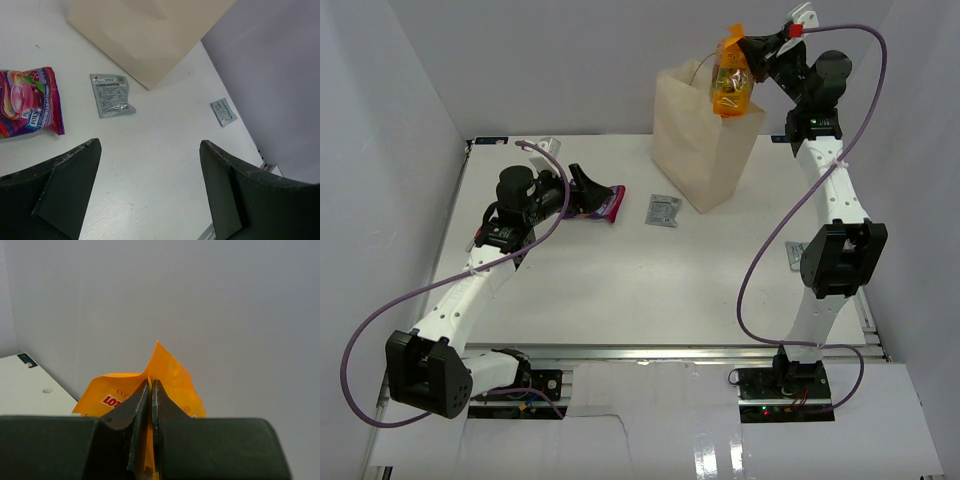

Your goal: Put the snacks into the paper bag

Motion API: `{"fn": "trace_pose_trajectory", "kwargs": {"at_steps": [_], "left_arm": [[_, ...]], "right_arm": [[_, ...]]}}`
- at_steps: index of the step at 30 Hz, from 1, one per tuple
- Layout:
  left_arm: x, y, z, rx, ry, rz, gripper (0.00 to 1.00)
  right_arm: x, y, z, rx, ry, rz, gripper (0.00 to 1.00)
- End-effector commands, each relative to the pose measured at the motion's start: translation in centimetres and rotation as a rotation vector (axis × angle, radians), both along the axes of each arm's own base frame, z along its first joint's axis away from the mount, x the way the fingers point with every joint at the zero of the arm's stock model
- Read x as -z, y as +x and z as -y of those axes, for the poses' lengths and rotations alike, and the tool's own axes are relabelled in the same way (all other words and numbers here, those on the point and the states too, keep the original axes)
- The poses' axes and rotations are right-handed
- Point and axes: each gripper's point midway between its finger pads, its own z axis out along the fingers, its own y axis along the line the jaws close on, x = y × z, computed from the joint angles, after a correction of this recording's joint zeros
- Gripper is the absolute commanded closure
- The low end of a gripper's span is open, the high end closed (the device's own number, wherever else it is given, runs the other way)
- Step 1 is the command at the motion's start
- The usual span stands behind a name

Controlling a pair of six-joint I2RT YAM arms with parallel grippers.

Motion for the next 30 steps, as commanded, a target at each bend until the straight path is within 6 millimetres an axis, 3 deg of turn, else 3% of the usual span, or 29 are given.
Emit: {"fn": "trace_pose_trajectory", "kwargs": {"at_steps": [1,6,22,30], "left_arm": [[-0.3,-0.3,-0.2,0.002,-0.006,0.014,0.10],[-0.2,-0.1,0.0,0.010,-0.009,0.012,0.10],[0.0,-0.5,-0.3,0.004,-0.006,0.011,0.10],[-0.1,-0.5,-0.1,0.013,-0.010,0.015,0.10]], "right_arm": [[-9.2,-6.5,0.0,-0.035,0.044,0.248,0.92],[-11.6,-8.1,0.2,-0.037,0.068,0.289,0.92],[-15.8,-11.1,1.6,-0.022,0.093,0.382,0.92],[-16.2,-11.5,2.4,-0.002,0.093,0.393,0.92]]}}
